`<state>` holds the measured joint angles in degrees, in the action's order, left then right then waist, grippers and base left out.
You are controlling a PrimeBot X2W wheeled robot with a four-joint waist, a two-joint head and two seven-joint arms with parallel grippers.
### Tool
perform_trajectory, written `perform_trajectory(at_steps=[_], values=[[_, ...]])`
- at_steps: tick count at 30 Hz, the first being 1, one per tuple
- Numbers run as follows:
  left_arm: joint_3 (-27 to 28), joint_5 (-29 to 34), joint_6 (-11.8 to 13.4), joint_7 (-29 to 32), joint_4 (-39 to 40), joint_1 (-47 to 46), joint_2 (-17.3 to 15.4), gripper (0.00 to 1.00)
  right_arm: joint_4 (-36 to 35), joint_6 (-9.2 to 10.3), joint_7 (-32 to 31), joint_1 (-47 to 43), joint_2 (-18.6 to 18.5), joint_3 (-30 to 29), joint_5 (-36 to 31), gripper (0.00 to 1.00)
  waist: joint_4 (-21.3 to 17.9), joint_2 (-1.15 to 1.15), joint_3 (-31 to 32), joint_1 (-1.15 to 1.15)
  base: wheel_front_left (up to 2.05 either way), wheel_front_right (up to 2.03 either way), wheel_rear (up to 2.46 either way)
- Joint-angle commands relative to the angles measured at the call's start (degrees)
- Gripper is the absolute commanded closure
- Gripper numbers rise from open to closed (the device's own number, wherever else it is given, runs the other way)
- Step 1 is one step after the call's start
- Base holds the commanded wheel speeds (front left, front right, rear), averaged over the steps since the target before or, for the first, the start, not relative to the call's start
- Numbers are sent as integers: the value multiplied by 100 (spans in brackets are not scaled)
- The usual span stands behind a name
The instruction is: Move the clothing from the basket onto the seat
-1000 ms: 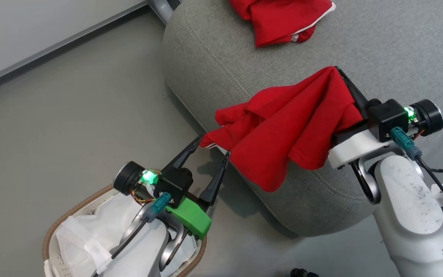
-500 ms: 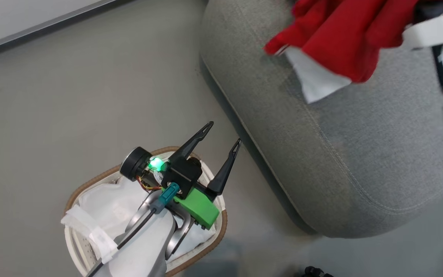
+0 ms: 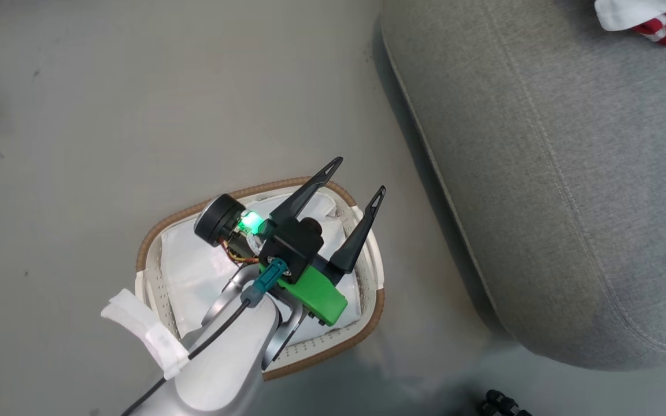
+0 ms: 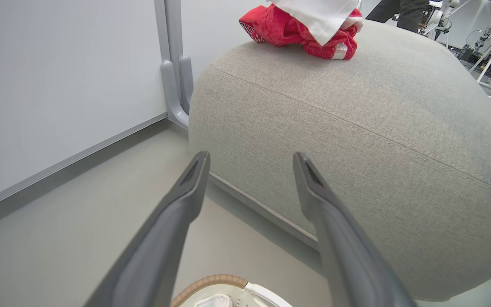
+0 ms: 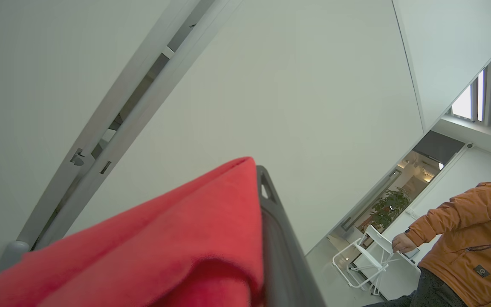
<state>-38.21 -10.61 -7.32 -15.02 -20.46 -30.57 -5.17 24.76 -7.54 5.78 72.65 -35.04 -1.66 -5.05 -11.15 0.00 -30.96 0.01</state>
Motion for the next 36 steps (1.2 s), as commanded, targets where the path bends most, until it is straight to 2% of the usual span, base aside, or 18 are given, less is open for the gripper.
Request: perform_trajectory(at_steps=[1, 7, 12, 20, 21, 23, 24, 25, 36], values=[[-7, 13, -27, -22, 35, -143, 19, 0, 154, 10, -12, 8, -70, -80, 26, 100, 396, 0, -411, -1, 0, 0, 0], [3, 78, -23, -22, 52, -269, 55, 0, 917, 10, 264, -517, 30, -477, 65, 100, 564, 0, -708, -1, 0, 0, 0], [64, 76, -24, -22, 42, -286, 48, 0, 1624, 10, 539, -854, 366, -737, -36, 100, 571, 0, -860, -1, 0, 0, 0], [153, 107, -23, -22, -8, -227, -21, 0, 2240, 10, 826, -1049, 712, -736, -513, 100, 425, 0, -894, -1, 0, 0, 0], [164, 102, -23, -22, -23, -223, -15, 0, 2290, 10, 851, -1055, 767, -737, -576, 66, 403, 0, -878, -1, 0, 0, 0], [188, 70, -23, -22, -33, -217, -1, 0, 2328, 9, 889, -1087, 867, -715, -682, 52, 353, 0, -832, -1, 0, 0, 0], [198, 54, -23, -22, -36, -213, 8, 0, 2329, 9, 903, -1110, 899, -700, -713, 18, 335, 0, -805, -1, 0, 0, 0], [208, 28, -23, -22, -36, -197, 20, 0, 2306, 10, 922, -1145, 943, -693, -736, 0, 310, 0, -760, -1, 0, 0, 0], [468, -386, -24, -22, 26, 41, 121, 0, 1646, 10, 944, -1964, 1306, -463, -671, 0, 152, 0, -61, -1, 0, 0, 0]])
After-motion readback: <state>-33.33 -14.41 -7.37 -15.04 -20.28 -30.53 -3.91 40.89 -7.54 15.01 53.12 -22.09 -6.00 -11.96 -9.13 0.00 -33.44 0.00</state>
